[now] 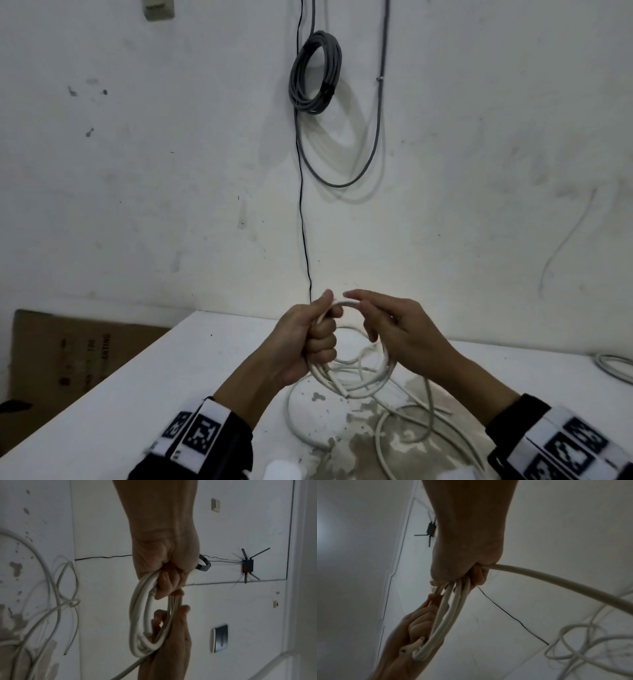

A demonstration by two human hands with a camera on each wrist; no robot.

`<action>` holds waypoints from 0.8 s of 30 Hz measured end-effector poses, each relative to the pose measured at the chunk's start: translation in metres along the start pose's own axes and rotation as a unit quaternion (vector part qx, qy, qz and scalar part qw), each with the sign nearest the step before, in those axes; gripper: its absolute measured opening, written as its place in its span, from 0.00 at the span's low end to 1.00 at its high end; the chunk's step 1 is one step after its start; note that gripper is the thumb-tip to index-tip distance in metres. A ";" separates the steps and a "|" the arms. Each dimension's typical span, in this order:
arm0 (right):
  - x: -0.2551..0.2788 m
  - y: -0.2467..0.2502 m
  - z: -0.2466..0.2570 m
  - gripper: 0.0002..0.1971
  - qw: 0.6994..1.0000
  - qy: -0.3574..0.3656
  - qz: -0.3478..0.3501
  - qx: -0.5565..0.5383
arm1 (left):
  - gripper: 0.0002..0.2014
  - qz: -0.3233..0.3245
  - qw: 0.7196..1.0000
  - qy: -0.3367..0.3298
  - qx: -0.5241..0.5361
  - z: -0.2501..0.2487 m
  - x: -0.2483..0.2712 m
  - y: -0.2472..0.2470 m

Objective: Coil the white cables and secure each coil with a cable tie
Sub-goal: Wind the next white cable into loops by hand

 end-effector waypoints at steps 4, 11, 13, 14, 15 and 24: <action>0.007 0.007 -0.004 0.16 0.988 -0.095 -0.016 -0.117 | 0.21 -0.010 0.985 -0.061 0.162 -0.010 -0.005 0.008; 0.021 0.012 -0.006 0.19 0.999 -0.050 -0.013 -0.017 | 0.26 -0.057 0.944 -0.145 0.292 -0.036 -0.004 0.033; 0.023 0.009 -0.005 0.11 0.996 0.038 0.023 0.079 | 0.24 -0.061 0.935 -0.162 0.309 -0.039 -0.005 0.036; 0.025 0.007 -0.005 0.09 0.988 0.079 0.050 0.126 | 0.25 -0.063 0.931 -0.169 0.318 -0.039 -0.006 0.036; 0.025 0.006 -0.006 0.10 0.978 0.101 0.079 0.165 | 0.27 -0.064 0.927 -0.176 0.325 -0.039 -0.007 0.037; 0.019 0.012 -0.010 0.05 0.875 0.272 0.113 0.383 | 0.21 -0.040 0.932 -0.186 0.310 -0.029 -0.003 0.035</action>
Point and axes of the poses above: each hand's wrist, its own x-axis away from the middle knuckle, its own y-axis out of the back of the hand, z = x × y, the point moved 1 cm from there along -x, towards the middle knuckle, and after that the axes turned 8 degrees about y, right-handed, at the moved point
